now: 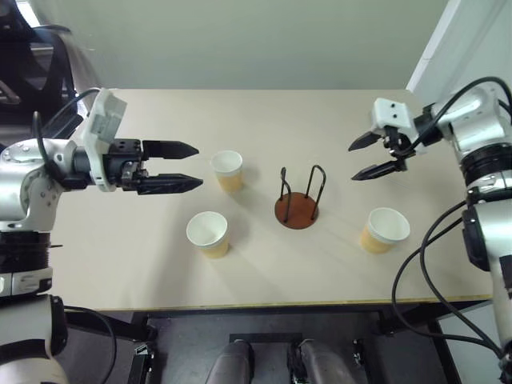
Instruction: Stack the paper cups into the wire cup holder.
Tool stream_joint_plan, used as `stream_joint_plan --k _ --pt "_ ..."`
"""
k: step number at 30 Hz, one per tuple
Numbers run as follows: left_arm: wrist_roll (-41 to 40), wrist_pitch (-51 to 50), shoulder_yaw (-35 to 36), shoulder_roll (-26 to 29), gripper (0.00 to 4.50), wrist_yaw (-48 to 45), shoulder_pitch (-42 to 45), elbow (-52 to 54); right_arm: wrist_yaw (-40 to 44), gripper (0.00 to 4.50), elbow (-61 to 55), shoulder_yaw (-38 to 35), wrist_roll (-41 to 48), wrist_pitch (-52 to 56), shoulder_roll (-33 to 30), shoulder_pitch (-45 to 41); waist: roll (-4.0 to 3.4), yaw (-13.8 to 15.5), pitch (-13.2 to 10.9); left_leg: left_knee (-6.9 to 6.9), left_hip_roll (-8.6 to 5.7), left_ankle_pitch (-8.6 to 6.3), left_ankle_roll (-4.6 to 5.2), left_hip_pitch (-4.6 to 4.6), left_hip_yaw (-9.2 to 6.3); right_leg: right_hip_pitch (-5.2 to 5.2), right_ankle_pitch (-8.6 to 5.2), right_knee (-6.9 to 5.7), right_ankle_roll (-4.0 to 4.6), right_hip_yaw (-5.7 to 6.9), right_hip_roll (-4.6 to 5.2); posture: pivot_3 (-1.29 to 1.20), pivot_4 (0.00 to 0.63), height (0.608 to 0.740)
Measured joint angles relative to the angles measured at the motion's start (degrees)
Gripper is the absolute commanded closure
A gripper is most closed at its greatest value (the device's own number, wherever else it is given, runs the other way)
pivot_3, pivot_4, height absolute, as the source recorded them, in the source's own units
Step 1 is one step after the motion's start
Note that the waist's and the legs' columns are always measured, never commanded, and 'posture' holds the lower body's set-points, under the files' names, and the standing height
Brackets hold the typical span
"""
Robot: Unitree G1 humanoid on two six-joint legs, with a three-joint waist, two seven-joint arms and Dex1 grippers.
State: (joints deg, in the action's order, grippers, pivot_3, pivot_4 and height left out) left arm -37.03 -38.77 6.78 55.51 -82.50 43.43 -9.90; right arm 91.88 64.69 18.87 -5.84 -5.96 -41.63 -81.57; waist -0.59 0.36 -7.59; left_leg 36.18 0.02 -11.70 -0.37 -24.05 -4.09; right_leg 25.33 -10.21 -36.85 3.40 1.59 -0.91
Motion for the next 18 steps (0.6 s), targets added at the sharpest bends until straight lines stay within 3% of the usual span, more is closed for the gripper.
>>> stream_joint_plan --k 8,18 --pt "1.0 1.3 -0.9 -0.8 0.0 -1.2 0.0 -0.2 0.4 0.65 -23.9 11.7 13.7 9.6 -15.9 13.9 0.02 0.4 0.0 0.05 0.0 0.02 0.12 0.0 0.06 -0.09 -0.05 -0.02 -0.24 0.0 0.0 0.0 0.15 0.74" --pt "3.0 3.2 -3.2 -3.0 0.0 -3.5 3.3 -4.1 0.4 0.65 -43.4 14.6 23.7 16.8 -29.6 20.6 0.03 0.0 0.0 0.17 -0.01 0.27 0.45 -0.04 0.08 -0.17 -0.14 0.02 -0.51 -0.02 -0.01 0.0 0.15 0.74"
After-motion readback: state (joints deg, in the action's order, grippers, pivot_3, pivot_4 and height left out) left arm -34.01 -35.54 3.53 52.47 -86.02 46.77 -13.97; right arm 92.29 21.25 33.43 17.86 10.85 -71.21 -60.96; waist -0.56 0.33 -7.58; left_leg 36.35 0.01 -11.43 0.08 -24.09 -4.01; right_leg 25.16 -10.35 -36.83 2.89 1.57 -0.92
